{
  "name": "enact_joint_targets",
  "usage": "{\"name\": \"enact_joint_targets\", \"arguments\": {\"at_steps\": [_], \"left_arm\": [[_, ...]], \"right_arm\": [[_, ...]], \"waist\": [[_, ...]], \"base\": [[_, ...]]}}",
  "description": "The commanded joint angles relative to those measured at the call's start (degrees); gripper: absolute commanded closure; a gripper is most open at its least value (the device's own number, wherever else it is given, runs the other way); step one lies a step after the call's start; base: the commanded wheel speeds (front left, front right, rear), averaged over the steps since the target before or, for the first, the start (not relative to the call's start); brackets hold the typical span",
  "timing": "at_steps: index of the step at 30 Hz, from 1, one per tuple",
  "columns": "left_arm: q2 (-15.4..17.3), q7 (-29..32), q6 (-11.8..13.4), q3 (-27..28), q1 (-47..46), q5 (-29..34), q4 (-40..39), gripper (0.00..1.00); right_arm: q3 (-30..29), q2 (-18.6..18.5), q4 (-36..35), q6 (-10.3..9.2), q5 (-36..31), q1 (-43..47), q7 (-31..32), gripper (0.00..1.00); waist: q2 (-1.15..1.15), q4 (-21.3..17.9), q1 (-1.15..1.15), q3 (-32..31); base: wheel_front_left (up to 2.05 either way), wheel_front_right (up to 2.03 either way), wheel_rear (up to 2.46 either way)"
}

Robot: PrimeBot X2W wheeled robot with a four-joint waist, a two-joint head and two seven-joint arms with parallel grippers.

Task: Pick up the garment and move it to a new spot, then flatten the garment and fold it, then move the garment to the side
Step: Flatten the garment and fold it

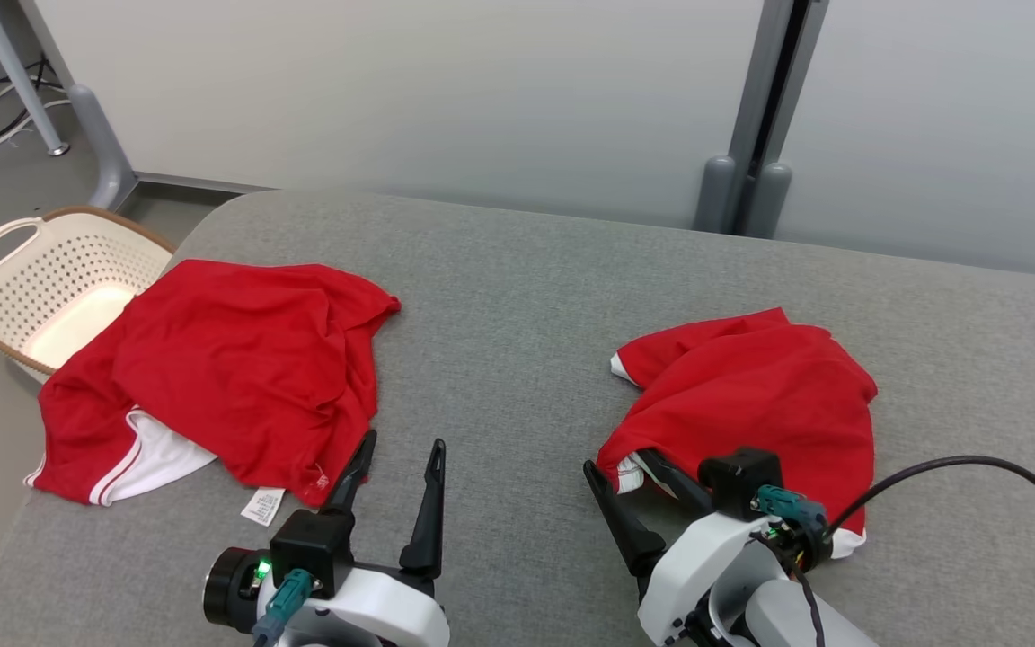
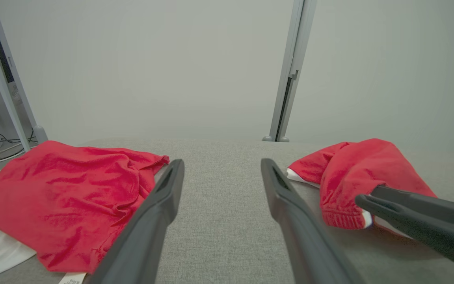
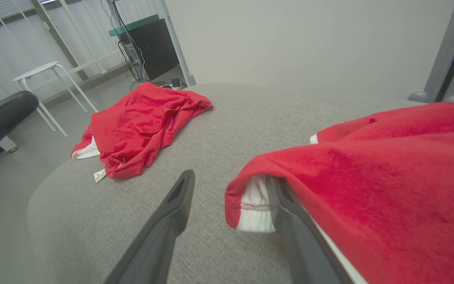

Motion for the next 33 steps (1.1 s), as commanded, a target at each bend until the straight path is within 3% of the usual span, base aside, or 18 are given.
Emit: {"name": "enact_joint_targets", "arguments": {"at_steps": [1, 9, 18, 25, 33], "left_arm": [[0.2, 0.0, 0.0, 0.3, 0.3, 0.0, -0.1, 0.00], [0.2, 0.0, -0.3, 2.5, 0.9, 0.4, -0.6, 0.00], [0.2, 0.0, -0.4, 3.3, 1.2, -0.3, -1.8, 0.00], [0.2, 0.0, 0.1, 3.2, 1.4, -1.5, -2.6, 0.00], [0.2, 0.0, 0.4, 2.3, 0.7, -1.9, -2.5, 0.00]], "right_arm": [[0.0, -0.3, 0.2, -0.02, 0.5, -0.6, -0.4, 0.00], [-4.8, -0.5, 3.2, -0.02, -3.5, -0.2, -2.5, 0.00], [-15.8, -5.2, -3.3, -0.02, -9.7, 6.8, -1.5, 0.00], [-28.4, -3.3, -10.1, -0.01, -11.2, 15.0, -1.8, 0.00], [-32.4, -1.1, -14.8, -0.01, -11.2, 18.2, 0.4, 0.00]], "waist": [[0.00, -0.4, 0.00, -0.2], [0.00, -5.3, 0.00, -1.8], [0.00, -10.5, 0.00, -2.5], [0.00, -12.4, 0.00, -1.8], [0.00, -12.3, 0.00, -0.8]], "base": [[0.00, 0.00, 0.00], [0.00, 0.00, 0.00], [0.00, 0.00, 0.00], [0.00, 0.00, 0.00], [0.00, 0.00, 0.00]]}}
